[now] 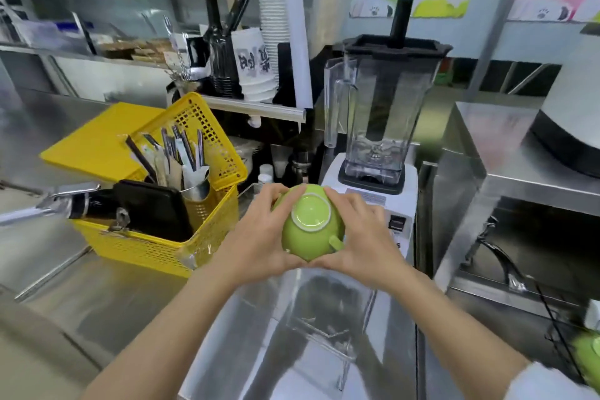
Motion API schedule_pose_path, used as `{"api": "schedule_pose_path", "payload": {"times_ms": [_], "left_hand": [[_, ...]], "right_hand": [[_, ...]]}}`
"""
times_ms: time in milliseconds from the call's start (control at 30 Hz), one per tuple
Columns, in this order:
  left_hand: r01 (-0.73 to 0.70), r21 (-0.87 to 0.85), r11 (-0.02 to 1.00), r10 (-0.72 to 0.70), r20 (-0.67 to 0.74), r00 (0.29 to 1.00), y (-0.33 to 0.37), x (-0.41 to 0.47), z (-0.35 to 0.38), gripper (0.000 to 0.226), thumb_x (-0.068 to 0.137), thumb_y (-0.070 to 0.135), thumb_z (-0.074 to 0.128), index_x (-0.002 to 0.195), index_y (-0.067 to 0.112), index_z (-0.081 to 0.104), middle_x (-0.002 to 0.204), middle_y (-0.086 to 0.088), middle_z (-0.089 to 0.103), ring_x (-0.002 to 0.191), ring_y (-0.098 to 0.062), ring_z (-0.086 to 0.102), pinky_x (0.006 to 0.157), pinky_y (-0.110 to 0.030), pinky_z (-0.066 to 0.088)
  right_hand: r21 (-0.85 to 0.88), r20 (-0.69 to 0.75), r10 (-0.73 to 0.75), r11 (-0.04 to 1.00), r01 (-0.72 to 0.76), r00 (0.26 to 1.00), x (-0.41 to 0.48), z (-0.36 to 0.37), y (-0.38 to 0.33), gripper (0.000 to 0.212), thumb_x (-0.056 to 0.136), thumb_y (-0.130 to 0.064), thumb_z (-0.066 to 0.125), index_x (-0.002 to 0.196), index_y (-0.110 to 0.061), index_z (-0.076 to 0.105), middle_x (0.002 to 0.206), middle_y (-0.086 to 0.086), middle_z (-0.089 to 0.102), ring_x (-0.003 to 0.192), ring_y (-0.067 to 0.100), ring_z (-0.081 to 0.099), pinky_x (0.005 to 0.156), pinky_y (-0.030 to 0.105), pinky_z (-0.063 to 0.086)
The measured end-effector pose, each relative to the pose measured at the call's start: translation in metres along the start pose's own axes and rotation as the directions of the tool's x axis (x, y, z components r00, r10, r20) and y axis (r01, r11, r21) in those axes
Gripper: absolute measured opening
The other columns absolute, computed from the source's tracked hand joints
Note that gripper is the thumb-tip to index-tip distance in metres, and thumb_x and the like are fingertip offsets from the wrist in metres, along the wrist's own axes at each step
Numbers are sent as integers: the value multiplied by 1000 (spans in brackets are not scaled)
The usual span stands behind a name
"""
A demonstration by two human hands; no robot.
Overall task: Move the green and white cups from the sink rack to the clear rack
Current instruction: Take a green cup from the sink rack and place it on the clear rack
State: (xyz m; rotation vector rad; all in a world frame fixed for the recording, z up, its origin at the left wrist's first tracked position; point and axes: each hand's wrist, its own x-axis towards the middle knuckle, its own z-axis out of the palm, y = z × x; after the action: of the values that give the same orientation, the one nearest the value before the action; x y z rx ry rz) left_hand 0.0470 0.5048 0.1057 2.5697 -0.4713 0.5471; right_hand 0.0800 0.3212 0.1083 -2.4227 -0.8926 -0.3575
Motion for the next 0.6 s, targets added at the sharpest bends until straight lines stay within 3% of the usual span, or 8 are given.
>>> {"api": "schedule_pose_path", "payload": {"times_ms": [100, 200, 433, 533, 600], "left_hand": [[101, -53, 993, -97, 75, 993, -28, 1, -8, 107, 54, 45, 80, 141, 23, 21, 133, -9, 27, 127, -20, 31, 103, -32, 35], [185, -90, 979, -169, 158, 973, -52, 6, -13, 107, 57, 30, 84, 141, 19, 20, 136, -5, 23, 127, -15, 30, 99, -17, 24], [270, -74, 960, -240, 277, 930, -87, 12, -11, 104, 63, 25, 81, 141, 24, 13, 136, -1, 21, 123, -17, 33, 97, -21, 27], [316, -147, 937, -274, 251, 929, -92, 11, -11, 102, 60, 23, 83, 136, 29, 15, 130, 6, 27, 114, -8, 34, 92, -18, 28], [327, -108, 939, -292, 253, 922, -93, 8, -10, 92, 62, 26, 82, 129, 28, 20, 123, 5, 34, 108, -13, 42, 83, -21, 33]], "right_hand": [[5, 81, 23, 1000, -24, 996, 26, 18, -8, 108, 59, -48, 79, 144, -24, 18, 127, 4, 41, 110, 13, 31, 94, 28, 19], [5, 144, 96, 995, -98, 985, 49, 41, -13, 108, 57, -50, 80, 142, -24, 19, 127, 6, 41, 119, 21, 36, 103, 37, 24], [120, 186, 213, 964, -238, 959, 76, 73, -17, 100, 48, -48, 84, 127, -20, 30, 117, 0, 51, 110, 21, 44, 96, 38, 30], [142, 208, 248, 950, -280, 946, 77, 76, -17, 89, 52, -44, 85, 117, -18, 31, 103, -5, 45, 95, 17, 37, 90, 36, 32], [143, 244, 262, 943, -302, 934, 76, 81, -13, 83, 53, -45, 84, 112, -19, 31, 100, -4, 44, 92, 16, 31, 84, 36, 31]]}}
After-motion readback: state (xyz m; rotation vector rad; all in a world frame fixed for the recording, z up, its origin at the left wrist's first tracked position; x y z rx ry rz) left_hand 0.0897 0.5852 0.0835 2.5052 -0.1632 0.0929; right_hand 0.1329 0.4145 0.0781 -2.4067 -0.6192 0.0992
